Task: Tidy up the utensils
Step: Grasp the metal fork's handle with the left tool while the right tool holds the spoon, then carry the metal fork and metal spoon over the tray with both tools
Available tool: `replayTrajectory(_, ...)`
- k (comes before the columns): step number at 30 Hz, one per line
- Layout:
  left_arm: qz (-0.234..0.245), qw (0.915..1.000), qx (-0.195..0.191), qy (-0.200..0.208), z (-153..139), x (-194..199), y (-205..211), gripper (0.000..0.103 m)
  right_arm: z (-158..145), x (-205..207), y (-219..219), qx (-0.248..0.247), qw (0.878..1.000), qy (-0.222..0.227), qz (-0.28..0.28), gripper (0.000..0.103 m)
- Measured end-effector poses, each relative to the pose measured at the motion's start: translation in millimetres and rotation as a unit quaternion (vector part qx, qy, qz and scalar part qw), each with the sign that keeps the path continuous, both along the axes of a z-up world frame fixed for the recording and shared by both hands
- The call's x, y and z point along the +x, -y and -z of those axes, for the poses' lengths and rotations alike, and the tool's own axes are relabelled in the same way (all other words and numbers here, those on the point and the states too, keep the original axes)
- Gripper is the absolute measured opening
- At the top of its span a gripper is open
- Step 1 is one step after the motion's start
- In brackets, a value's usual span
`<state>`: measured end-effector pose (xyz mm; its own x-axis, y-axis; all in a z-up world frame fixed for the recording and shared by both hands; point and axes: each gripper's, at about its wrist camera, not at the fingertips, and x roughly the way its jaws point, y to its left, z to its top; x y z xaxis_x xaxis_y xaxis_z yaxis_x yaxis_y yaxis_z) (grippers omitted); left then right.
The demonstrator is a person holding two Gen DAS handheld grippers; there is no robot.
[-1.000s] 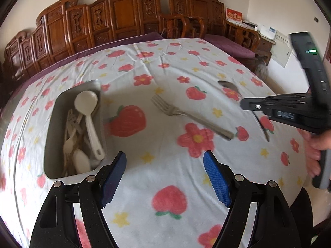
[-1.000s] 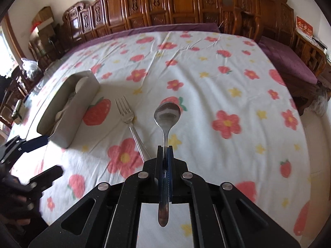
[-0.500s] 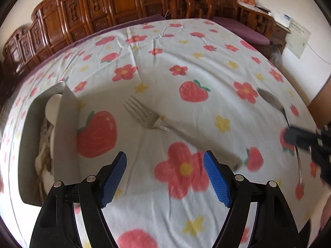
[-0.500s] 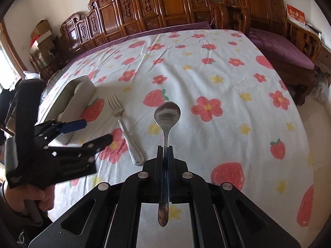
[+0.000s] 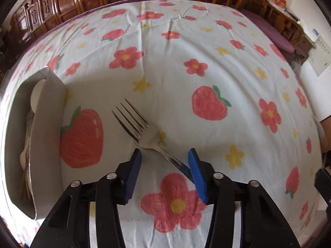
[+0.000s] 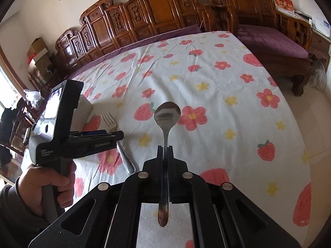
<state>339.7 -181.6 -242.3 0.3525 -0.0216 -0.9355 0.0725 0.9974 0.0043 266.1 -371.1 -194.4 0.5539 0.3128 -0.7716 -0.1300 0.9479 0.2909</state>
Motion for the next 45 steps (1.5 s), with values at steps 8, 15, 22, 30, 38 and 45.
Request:
replayTrajectory(8,0.006,0.9999,0.012,-0.002,-2,9,15,0.034,3,0,0,-0.003,1.000,-0.004,-0.004,0.005)
replayTrajectory(15,0.027,0.9996,-0.005,0.003,-3,5,21,0.023,13,-2,-6,-0.007,1.000,-0.015,-0.011,0.005)
replayTrajectory(22,0.053,0.9984,0.012,0.016,-3,1,28,0.012,17,-2,-4,-0.006,1.000,-0.020,-0.007,0.005)
replayTrajectory(30,0.092,0.9949,0.020,0.038,-7,-9,35,0.006,19,-1,-1,-0.005,1.000,-0.023,-0.003,0.005)
replayTrajectory(38,0.103,0.9929,0.012,0.059,-29,-21,24,0.006,15,-4,-4,-0.004,1.000,-0.012,-0.007,0.005)
replayTrajectory(45,0.103,0.9910,0.008,0.085,-55,-33,2,0.006,-7,-14,-21,-0.006,1.000,0.022,-0.020,0.005)
